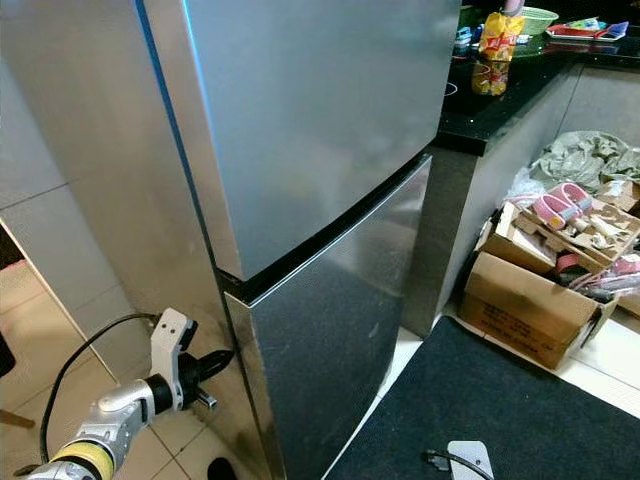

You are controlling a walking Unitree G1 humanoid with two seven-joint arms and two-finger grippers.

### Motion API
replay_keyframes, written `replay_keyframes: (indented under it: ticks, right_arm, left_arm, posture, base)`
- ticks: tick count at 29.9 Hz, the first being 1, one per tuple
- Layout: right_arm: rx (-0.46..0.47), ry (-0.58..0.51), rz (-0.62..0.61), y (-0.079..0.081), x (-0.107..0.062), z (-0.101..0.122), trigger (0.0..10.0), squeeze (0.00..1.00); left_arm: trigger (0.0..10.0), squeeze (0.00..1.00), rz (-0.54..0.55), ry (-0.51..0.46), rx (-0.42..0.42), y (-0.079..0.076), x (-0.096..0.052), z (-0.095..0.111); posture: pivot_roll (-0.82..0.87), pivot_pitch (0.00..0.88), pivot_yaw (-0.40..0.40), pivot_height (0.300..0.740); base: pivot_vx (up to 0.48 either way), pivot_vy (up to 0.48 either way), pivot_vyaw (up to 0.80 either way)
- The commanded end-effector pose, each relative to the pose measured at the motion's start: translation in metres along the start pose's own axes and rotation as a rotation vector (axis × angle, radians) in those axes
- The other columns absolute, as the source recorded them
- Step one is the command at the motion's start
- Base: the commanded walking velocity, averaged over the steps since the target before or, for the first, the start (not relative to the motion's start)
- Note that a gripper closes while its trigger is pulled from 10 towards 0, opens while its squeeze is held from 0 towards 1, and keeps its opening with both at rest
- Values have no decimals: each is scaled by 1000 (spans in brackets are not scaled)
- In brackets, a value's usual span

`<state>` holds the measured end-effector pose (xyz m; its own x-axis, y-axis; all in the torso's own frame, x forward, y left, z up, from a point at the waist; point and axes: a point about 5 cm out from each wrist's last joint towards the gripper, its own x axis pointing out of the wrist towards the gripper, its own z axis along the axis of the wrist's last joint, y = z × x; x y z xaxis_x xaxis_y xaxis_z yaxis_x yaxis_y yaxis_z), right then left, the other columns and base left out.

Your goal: Restocking fridge

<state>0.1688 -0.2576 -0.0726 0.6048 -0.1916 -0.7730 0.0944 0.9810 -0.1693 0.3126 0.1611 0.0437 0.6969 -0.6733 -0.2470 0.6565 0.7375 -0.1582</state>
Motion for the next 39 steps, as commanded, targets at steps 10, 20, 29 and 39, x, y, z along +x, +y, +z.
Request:
replay_keyframes:
  ticks: [10,20,29,39]
  right_arm:
    - [13,10,-9,-3,-1,-2,10000,0]
    - [27,-14,-16,-4,0,4,10000,0]
    - [22,-33,-4,1,1,7,10000,0]
    - [20,-16,3,1,-3,-4,10000,0]
  left_arm:
    - [10000,0,-188,-82,-22,-26,31,25]
    - [10000,0,36,-67,68,-17,36,30]
    - [10000,561,30,-59,46,-21,41,30]
    - [10000,1000,-21,-26,41,-31,48,26]
  posture:
    - [-205,5,75,740]
    - [-199,0,74,740]
    - [-186,18,74,740]
    - [-194,20,73,740]
  base:
    - [0,0,0]
    - [0,0,0]
    - [0,0,0]
    - [0,0,0]
